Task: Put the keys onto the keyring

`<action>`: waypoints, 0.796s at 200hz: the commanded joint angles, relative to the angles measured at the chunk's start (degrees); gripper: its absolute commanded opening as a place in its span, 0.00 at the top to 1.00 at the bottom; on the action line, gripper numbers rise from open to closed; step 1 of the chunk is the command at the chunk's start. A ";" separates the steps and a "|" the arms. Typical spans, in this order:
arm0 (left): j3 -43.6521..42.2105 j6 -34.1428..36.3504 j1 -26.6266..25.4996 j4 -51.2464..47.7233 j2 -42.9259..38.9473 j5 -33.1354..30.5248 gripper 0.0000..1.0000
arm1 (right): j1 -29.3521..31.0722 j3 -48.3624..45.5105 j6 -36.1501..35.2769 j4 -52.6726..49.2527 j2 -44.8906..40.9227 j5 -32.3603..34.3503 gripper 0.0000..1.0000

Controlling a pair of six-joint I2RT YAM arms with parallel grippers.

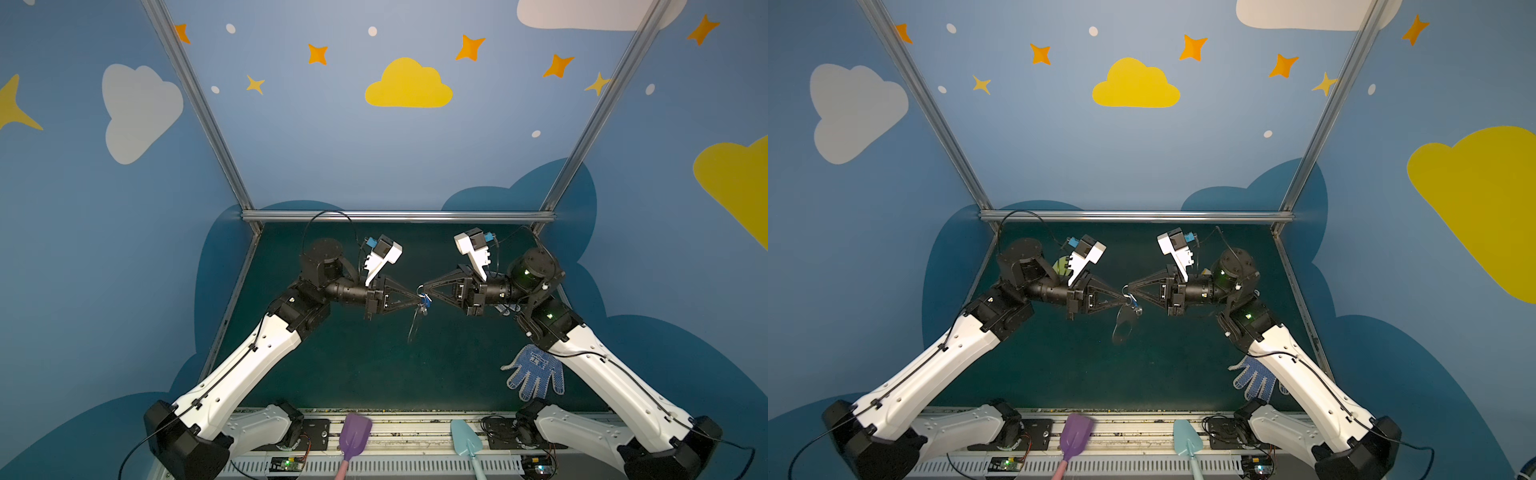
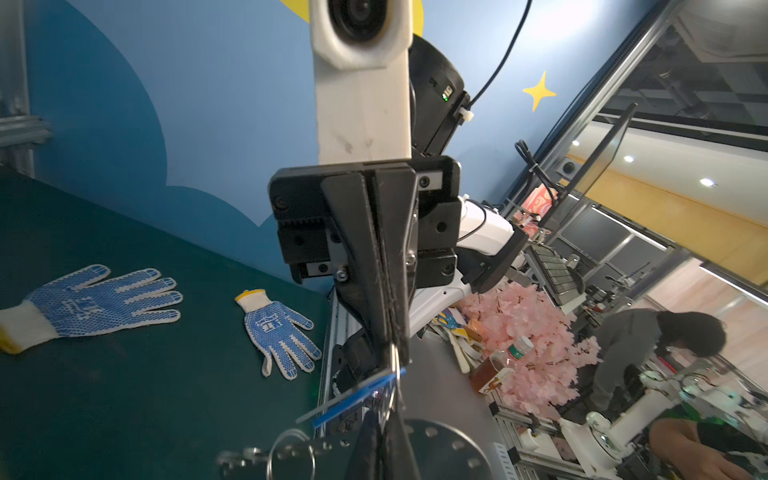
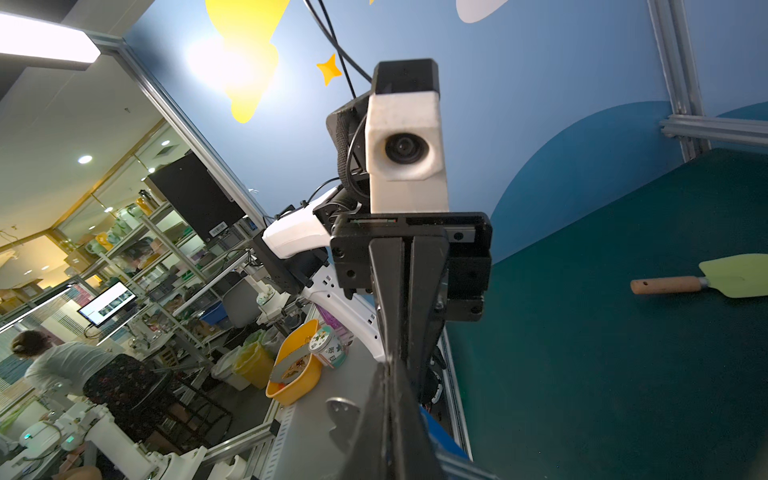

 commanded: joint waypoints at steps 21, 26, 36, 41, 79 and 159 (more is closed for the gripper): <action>-3.05 -1.88 2.09 4.87 -5.00 -7.44 0.96 | -0.09 0.91 -4.95 -1.80 -3.87 2.51 1.00; -3.02 -2.18 2.17 5.09 -5.08 -7.56 0.96 | 0.00 0.86 -5.17 -2.02 -4.01 2.59 1.00; -2.91 -2.20 2.16 5.04 -5.18 -7.70 0.96 | 0.25 1.01 -5.66 -2.31 -3.98 2.46 1.00; -2.99 -2.25 2.18 5.16 -5.26 -7.84 0.96 | 0.49 1.16 -5.99 -2.72 -3.93 2.42 1.00; -3.07 -3.31 2.12 6.25 -5.28 -8.15 0.96 | 3.81 3.08 -11.33 -8.85 -3.34 4.03 1.00; -0.40 -3.13 2.69 2.93 -2.31 5.47 0.65 | 2.63 3.76 -5.81 -3.65 -1.69 -1.07 1.00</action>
